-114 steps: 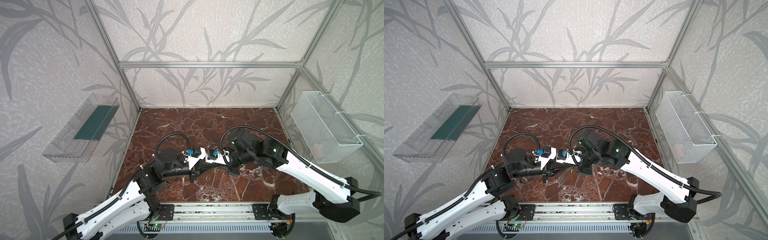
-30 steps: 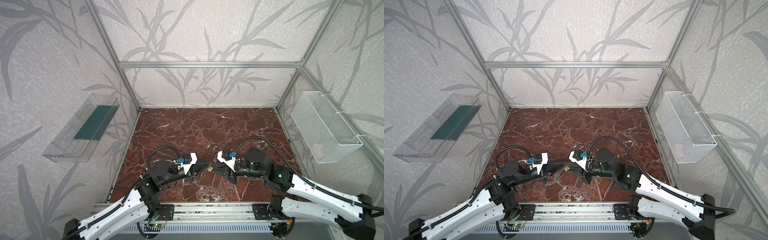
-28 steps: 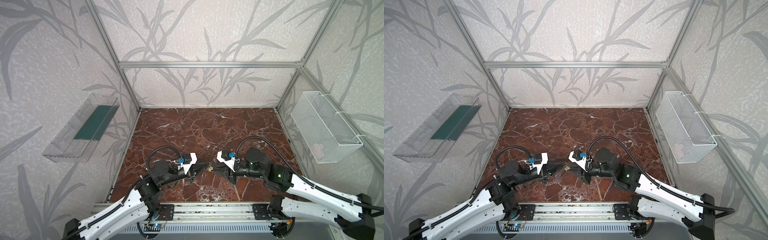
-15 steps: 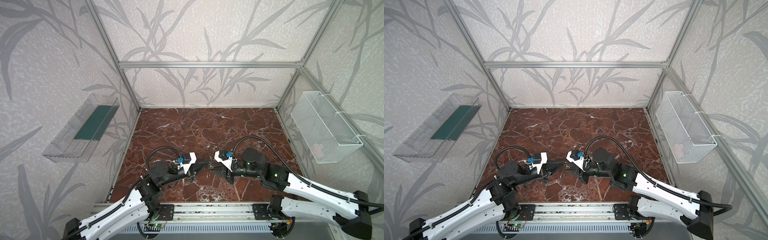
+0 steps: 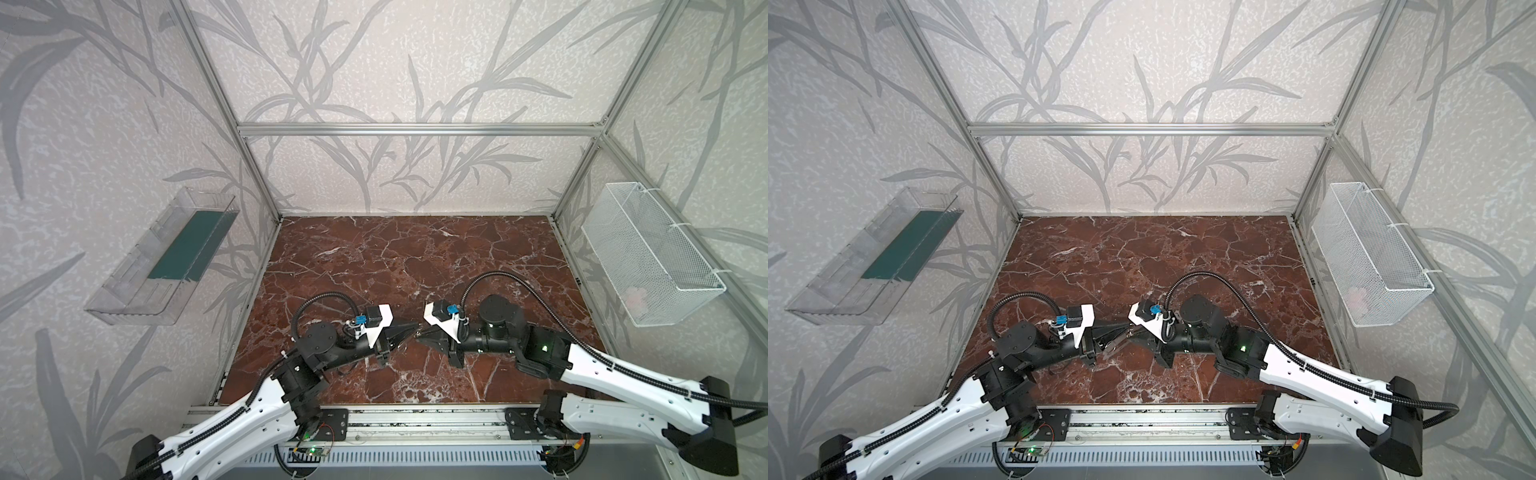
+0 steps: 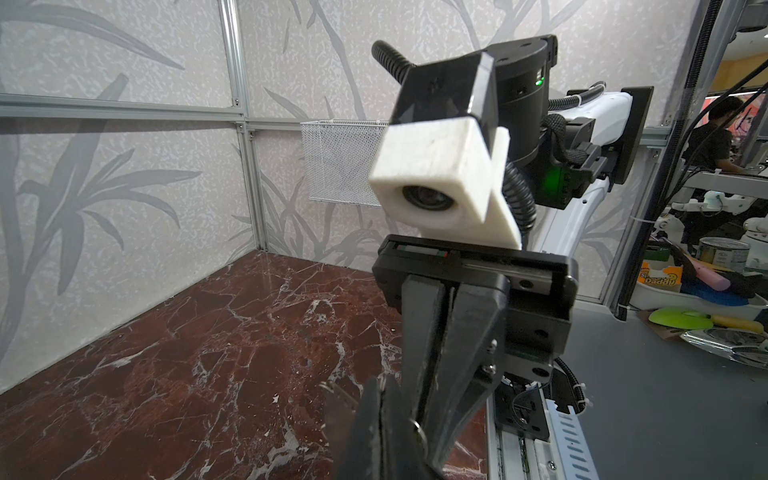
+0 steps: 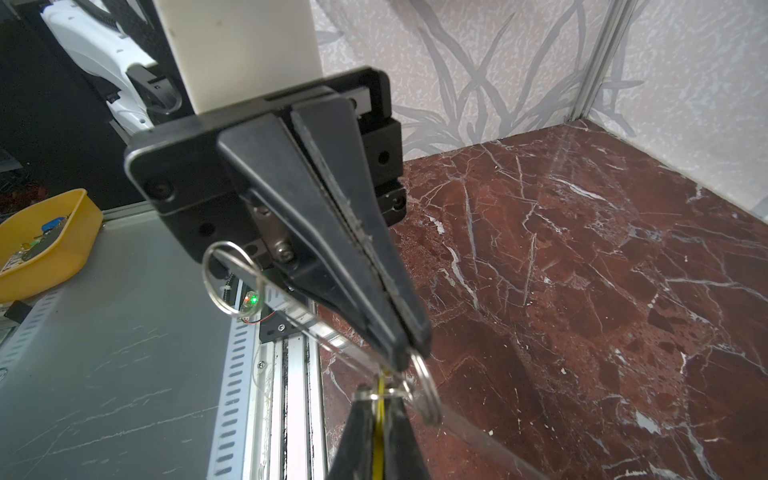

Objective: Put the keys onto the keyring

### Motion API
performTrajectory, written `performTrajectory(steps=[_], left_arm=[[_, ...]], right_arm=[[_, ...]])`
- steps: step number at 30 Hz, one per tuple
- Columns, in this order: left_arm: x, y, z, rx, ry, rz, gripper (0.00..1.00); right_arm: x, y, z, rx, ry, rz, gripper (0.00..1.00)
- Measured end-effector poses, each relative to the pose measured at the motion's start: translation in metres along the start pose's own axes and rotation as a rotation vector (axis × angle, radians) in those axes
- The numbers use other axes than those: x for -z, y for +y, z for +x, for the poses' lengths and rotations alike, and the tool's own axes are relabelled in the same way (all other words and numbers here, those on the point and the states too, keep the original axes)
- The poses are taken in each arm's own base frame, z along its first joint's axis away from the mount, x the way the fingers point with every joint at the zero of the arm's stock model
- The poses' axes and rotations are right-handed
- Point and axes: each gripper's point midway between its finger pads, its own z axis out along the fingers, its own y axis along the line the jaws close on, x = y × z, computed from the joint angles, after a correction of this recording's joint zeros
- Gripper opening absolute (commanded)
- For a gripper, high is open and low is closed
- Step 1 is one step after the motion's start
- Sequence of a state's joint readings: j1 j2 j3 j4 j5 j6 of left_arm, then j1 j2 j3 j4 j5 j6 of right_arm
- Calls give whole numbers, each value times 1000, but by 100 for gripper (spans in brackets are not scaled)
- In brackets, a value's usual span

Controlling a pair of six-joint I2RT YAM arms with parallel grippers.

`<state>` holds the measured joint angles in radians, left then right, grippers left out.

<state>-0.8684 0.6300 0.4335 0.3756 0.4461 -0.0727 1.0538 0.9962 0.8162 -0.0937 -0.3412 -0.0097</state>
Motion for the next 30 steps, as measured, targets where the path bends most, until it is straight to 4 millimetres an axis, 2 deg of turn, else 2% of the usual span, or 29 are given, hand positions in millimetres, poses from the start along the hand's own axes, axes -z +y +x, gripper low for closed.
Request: performTrajectory(steps=[10,12,14,16,24,30], left_arm=[[0,0,-1,0,-6,0,0],[1,0,-2,-1,-9,0,0],[2,-1,-3,-2,-12,0,0],[2,-1,-4,-5,-17,0,0],[3,0,-6,-6,-23,-9,0],[3,8,-5,-4,-20,-52,0]], right_arm=[[-2,-1,-2,46,10,0,4],[0,-1,-1,49,13,8,9],[3,-2,-2,52,13,20,21],[8,-3,-3,60,9,33,25],[24,-5,-12,79,-24,77,28],[29,-2,-7,82,-28,72,29]])
